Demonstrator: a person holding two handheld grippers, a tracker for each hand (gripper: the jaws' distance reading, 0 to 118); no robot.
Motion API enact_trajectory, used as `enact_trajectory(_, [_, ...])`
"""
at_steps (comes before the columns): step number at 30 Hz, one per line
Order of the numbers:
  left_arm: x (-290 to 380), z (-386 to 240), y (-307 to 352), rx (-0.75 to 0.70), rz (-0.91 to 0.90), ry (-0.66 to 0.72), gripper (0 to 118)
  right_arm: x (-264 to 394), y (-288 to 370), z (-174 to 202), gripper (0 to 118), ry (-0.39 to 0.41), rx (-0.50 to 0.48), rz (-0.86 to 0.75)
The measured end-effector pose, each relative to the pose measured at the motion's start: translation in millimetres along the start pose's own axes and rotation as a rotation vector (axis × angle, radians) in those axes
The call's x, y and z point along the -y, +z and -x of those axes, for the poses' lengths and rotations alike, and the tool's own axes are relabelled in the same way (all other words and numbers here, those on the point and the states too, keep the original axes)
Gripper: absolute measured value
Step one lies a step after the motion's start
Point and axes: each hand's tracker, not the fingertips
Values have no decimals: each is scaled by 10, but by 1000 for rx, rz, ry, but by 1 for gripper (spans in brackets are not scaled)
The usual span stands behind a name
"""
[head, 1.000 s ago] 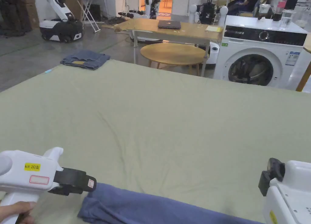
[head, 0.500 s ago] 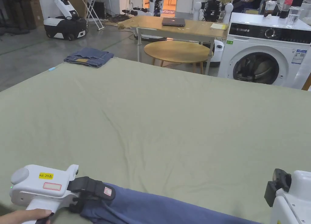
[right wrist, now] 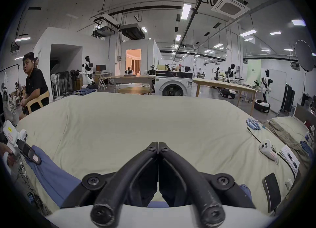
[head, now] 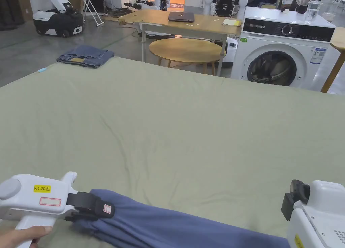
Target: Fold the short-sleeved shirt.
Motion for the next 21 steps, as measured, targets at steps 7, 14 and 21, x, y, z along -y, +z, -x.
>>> enact_trajectory(7, [-204,-218,448,-100,-54,-42,6,-49,9,-63,0,4,8,-10])
enact_trajectory(14, [-243,-469,745,-288,-83,-75,6,-62,2,-50,0,7,-3,-10])
enact_trajectory(21, [-136,-876,556,-162,-23,-83,6,-62,8,-39,0,2,-13,-6])
